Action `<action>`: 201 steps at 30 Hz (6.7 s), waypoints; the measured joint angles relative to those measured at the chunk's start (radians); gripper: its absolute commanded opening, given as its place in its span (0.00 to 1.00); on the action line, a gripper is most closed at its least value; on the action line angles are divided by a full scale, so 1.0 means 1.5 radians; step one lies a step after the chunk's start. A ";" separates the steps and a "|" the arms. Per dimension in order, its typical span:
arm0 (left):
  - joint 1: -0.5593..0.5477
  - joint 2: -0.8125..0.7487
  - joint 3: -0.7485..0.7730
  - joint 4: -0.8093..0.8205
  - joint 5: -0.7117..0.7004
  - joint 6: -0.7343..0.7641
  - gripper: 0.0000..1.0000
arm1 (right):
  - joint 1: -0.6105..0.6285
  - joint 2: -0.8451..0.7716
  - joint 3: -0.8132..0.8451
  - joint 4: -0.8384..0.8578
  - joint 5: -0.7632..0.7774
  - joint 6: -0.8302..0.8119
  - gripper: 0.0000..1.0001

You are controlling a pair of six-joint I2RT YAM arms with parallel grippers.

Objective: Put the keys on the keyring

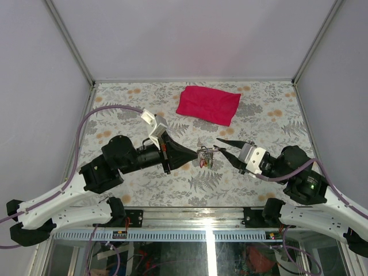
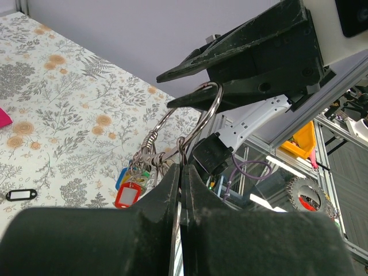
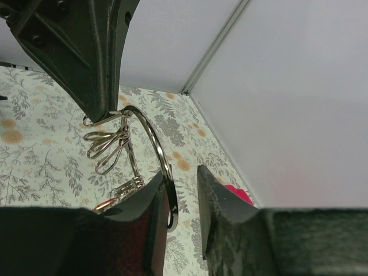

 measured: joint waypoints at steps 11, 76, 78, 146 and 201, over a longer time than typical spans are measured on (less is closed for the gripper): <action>-0.001 0.032 0.040 -0.057 -0.014 0.007 0.00 | 0.000 -0.017 0.001 -0.016 -0.040 -0.021 0.51; 0.000 0.038 0.106 -0.094 -0.056 0.013 0.35 | -0.001 0.070 0.025 -0.062 -0.089 -0.088 0.00; 0.000 0.031 0.092 -0.077 -0.064 0.002 0.35 | -0.001 0.068 0.018 -0.033 -0.074 -0.088 0.00; -0.001 0.091 0.067 -0.056 -0.125 -0.031 0.00 | -0.001 0.096 0.008 -0.004 -0.059 -0.173 0.00; 0.168 0.623 0.203 -0.146 -0.146 0.054 0.46 | 0.000 -0.051 0.031 -0.338 0.133 -0.039 0.00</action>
